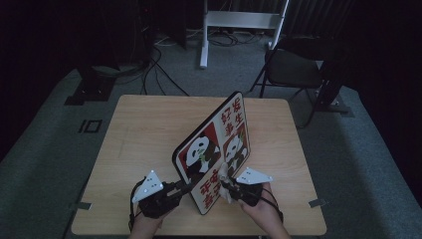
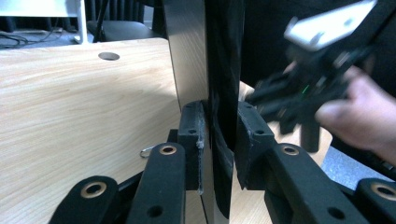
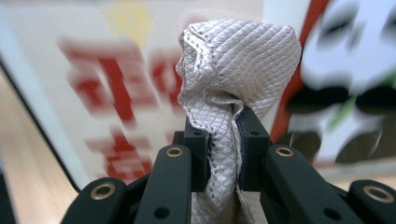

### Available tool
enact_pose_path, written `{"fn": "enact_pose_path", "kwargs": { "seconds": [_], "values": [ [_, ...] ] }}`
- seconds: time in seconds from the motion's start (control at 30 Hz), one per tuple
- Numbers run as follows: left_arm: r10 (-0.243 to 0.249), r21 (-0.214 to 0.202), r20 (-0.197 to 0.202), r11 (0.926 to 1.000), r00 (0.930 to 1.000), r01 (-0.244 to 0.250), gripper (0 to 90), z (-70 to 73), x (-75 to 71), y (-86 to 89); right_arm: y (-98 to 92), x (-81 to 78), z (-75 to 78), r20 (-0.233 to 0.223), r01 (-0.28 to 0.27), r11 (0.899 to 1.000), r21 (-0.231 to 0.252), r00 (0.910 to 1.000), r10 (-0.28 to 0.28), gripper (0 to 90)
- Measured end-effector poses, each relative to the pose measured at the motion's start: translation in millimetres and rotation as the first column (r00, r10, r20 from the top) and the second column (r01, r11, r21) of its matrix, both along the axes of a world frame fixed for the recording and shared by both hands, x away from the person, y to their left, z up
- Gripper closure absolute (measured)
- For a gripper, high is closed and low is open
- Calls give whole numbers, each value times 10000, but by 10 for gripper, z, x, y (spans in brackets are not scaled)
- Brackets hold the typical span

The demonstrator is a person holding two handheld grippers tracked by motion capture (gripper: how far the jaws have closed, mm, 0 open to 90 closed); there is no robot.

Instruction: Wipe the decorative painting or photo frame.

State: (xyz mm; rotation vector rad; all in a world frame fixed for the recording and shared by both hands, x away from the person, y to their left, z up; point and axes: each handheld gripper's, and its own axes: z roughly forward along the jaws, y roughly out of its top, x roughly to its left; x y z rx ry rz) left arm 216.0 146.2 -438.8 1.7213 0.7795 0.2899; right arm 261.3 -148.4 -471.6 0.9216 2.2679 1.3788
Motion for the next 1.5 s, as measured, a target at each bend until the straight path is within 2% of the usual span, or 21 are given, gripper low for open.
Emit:
{"fn": "enact_pose_path", "kwargs": {
  "seconds": [0.13,0.33,0.4,0.47,0.73,0.87,1.03,1.1,1.27,1.4,1.5],
  "values": [
    [-28,-157,-14,9999,10000,27,747,16,-1,31,43,-22,370,826,-249,9977,630,9964,196,777],
    [203,-479,146,9987,9997,-196,719,116,-32,124,137,-35,788,1782,-643,9932,972,9829,462,776],
    [223,-476,160,9986,9996,-216,719,132,-36,133,152,-31,841,1878,-714,9922,1023,9809,513,776],
    [326,-557,193,9980,9993,-314,719,172,-52,146,192,-7,978,2213,-796,9907,1102,9737,537,776],
    [662,-628,464,9960,9967,-632,724,254,-92,159,323,57,1274,2777,-1106,9848,1339,9581,698,776],
    [651,-574,493,9964,9967,-622,770,260,-96,161,414,81,1395,3035,-1247,9825,1385,9496,777,776],
    [583,-599,436,9967,9973,-556,777,263,-92,167,524,124,1484,3200,-1409,9806,1362,9430,911,776],
    [518,-593,433,9970,9977,-492,780,264,-87,169,566,149,1476,3172,-1417,9819,1261,9435,954,776],
    [437,-663,366,9969,9984,-412,783,258,-81,178,625,187,1365,3025,-1379,9853,1003,9477,1019,777],
    [336,-452,522,9985,9981,-313,788,261,-97,146,608,185,1311,2947,-1314,9869,942,9505,984,777],
    [295,-435,559,9987,9980,-271,792,265,-105,120,569,197,1220,2753,-1216,9886,889,9569,930,777]
  ]
}}
